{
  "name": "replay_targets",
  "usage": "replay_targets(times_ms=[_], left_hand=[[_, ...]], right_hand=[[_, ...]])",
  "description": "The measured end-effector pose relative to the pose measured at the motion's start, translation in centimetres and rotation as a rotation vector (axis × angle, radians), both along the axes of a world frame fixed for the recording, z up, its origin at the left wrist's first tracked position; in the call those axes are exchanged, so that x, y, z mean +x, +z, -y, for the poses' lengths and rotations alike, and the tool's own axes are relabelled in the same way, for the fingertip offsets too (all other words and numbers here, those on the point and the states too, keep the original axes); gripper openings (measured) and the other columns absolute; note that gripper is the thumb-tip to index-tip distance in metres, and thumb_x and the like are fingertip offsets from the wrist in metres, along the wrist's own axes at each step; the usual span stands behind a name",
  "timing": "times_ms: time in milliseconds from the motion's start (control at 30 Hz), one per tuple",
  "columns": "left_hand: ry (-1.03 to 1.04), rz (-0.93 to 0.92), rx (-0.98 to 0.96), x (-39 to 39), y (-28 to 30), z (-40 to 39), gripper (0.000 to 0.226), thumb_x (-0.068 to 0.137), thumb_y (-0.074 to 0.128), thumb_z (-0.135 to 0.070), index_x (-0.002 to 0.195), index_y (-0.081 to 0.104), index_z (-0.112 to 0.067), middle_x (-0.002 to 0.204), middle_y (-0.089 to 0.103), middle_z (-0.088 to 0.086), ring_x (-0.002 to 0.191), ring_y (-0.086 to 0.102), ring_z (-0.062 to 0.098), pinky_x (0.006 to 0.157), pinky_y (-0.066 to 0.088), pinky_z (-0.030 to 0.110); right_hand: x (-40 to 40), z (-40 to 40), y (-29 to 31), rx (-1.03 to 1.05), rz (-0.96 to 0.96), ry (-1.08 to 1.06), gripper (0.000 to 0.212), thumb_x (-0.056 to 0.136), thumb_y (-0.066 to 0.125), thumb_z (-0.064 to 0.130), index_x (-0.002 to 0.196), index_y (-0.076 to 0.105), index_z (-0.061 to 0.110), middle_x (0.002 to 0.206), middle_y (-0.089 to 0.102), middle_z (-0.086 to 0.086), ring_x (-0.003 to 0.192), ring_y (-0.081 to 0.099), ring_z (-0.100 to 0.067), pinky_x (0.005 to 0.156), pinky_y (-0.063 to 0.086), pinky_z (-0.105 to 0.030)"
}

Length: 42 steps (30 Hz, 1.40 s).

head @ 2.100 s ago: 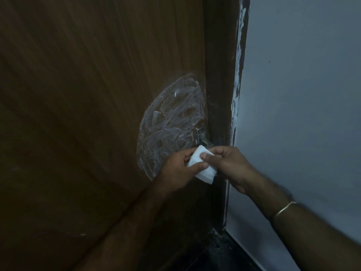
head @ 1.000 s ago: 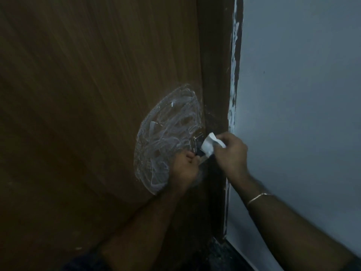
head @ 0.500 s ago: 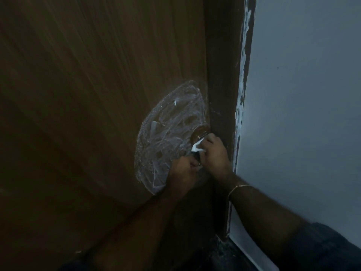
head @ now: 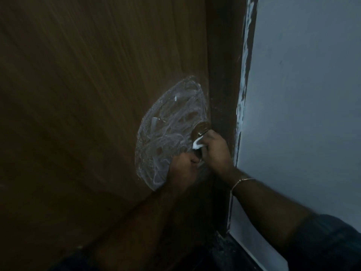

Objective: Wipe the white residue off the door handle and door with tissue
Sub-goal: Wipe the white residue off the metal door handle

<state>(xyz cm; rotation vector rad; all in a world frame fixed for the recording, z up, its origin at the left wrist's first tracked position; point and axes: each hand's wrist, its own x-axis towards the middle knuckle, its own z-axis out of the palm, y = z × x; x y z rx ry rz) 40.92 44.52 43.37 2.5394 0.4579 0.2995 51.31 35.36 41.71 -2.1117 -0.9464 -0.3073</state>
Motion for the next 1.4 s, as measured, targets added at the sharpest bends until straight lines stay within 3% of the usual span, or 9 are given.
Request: replay_targets(times_ms=[167,300,400,533,767,967,1133,1300,1400], left_hand=[[0.023,-0.026,0.015,0.2,-0.1,-0.4,0.022,0.091,0.058,-0.010,0.102,0.076,-0.015,0.107,0.074,0.000,0.099,0.067,0.015,0.089,0.051,0.025],[0.046,-0.020,-0.011,0.3,-0.3,-0.4,0.019,0.091,0.060,-0.009,0.101,0.075,-0.016,0.105,0.074,-0.001,0.093,0.067,0.011,0.076,0.048,0.017],[0.022,-0.036,0.007,0.3,-0.4,-0.5,0.021,0.091,0.059,-0.009,0.104,0.074,-0.014,0.109,0.073,0.001,0.101,0.066,0.015,0.090,0.052,0.030],[0.033,-0.012,0.014,0.3,-0.3,-0.6,0.019,0.089,0.061,-0.009,0.101,0.075,-0.013,0.104,0.074,0.003,0.096,0.068,0.015,0.080,0.048,0.022],[0.029,-0.017,0.009,0.3,-0.5,-0.5,0.020,0.091,0.058,-0.009,0.099,0.076,-0.016,0.102,0.075,-0.002,0.095,0.067,0.013,0.088,0.053,0.030],[-0.036,0.023,-0.001,-0.1,-0.4,-0.6,0.012,0.088,0.065,-0.014,0.091,0.076,-0.017,0.091,0.075,-0.004,0.071,0.063,-0.001,0.065,0.039,-0.002],[0.000,0.012,-0.005,-0.1,-0.3,-0.5,0.014,0.091,0.062,-0.012,0.090,0.074,-0.019,0.090,0.074,-0.005,0.068,0.058,-0.005,0.055,0.039,0.004],[0.039,-0.001,-0.040,-0.1,-0.2,-0.4,0.017,0.094,0.058,-0.012,0.099,0.073,-0.017,0.100,0.073,-0.003,0.088,0.066,0.008,0.077,0.051,0.023],[0.008,0.006,-0.019,-0.3,-0.1,-0.2,0.016,0.093,0.059,-0.011,0.098,0.073,-0.016,0.100,0.073,-0.001,0.085,0.064,0.007,0.073,0.047,0.019]], right_hand=[[-0.9,-0.8,1.7,0.440,-0.104,-0.198,0.022,0.085,0.061,-0.006,0.102,0.074,0.001,0.109,0.069,-0.014,0.103,0.064,-0.023,0.099,0.051,-0.034],[-0.2,-0.5,1.8,0.225,-0.032,-0.207,0.026,0.086,0.064,-0.002,0.110,0.070,0.004,0.113,0.069,-0.015,0.106,0.064,-0.029,0.101,0.045,-0.032],[0.1,-1.2,2.0,0.085,-0.050,-0.190,0.028,0.085,0.061,-0.004,0.112,0.067,0.000,0.114,0.065,-0.020,0.107,0.061,-0.035,0.098,0.046,-0.040],[1.6,-1.7,2.7,-0.109,-0.231,-0.160,0.035,0.089,0.062,0.002,0.124,0.063,0.005,0.127,0.062,-0.014,0.119,0.057,-0.029,0.106,0.039,-0.032],[0.9,-0.3,1.5,-0.021,0.121,-0.058,0.037,0.077,0.072,-0.004,0.112,0.070,0.004,0.119,0.065,-0.014,0.112,0.056,-0.031,0.099,0.048,-0.039],[2.0,2.1,0.6,-0.429,0.640,0.259,0.030,0.079,0.074,0.013,0.107,0.071,0.003,0.113,0.062,-0.016,0.096,0.059,-0.029,0.074,0.053,-0.038],[2.7,1.7,1.6,-0.695,0.871,0.361,0.021,0.086,0.057,0.020,0.096,0.071,0.009,0.111,0.059,-0.011,0.095,0.054,-0.024,0.069,0.048,-0.034],[3.3,1.6,2.0,-0.718,0.889,0.347,0.027,0.086,0.047,0.018,0.097,0.070,0.008,0.109,0.056,-0.011,0.093,0.050,-0.025,0.067,0.044,-0.035],[3.0,1.7,1.6,-0.828,0.893,0.379,0.025,0.091,0.049,0.022,0.100,0.069,0.009,0.119,0.055,-0.012,0.102,0.052,-0.027,0.073,0.047,-0.038]])
